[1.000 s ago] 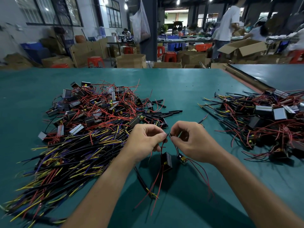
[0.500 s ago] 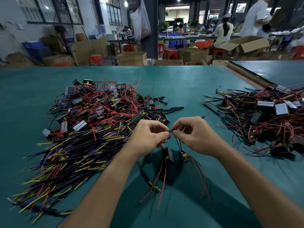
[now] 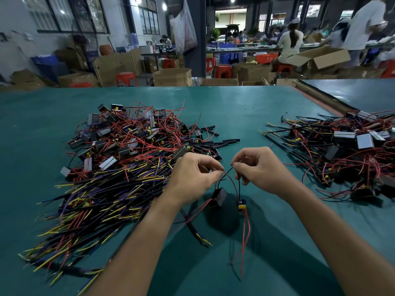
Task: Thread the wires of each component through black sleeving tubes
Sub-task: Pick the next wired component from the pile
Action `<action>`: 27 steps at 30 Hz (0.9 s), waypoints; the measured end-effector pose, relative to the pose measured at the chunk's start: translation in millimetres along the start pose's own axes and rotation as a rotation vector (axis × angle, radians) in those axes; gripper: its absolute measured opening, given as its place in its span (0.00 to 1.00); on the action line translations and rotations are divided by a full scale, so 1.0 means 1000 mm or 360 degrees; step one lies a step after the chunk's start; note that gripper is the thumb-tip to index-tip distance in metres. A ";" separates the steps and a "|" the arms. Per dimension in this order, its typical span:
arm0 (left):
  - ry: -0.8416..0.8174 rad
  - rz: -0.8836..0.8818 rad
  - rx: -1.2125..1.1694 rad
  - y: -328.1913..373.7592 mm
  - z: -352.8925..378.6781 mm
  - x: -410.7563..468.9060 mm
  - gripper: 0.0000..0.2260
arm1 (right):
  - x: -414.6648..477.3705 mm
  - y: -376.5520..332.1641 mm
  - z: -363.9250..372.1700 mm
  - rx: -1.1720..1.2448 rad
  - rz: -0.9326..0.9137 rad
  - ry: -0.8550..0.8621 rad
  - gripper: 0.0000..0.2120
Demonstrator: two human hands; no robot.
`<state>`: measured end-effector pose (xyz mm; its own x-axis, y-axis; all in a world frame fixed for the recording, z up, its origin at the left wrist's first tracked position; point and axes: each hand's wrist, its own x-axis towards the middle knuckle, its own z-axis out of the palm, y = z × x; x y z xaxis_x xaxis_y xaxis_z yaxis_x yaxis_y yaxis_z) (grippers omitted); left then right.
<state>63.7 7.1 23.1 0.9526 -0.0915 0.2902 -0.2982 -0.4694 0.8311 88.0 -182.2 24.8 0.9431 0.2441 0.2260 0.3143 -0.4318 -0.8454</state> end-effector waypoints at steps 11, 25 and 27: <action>0.0266 -0.0045 0.0034 0.008 -0.007 -0.002 0.03 | 0.000 0.001 -0.009 0.0205 -0.0021 -0.0026 0.07; 0.0010 0.0078 0.0306 0.007 0.026 -0.015 0.12 | -0.006 -0.006 -0.018 0.0316 0.0009 -0.0306 0.06; -0.0142 -0.0138 0.0088 0.003 0.027 -0.011 0.15 | -0.007 -0.006 -0.020 0.0370 0.0023 -0.0334 0.06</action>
<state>54.0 -17.5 9.5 0.9770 -0.1251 0.1728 -0.2130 -0.5262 0.8233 82.2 -198.6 37.9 0.8967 0.4236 0.1286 0.2449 -0.2326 -0.9412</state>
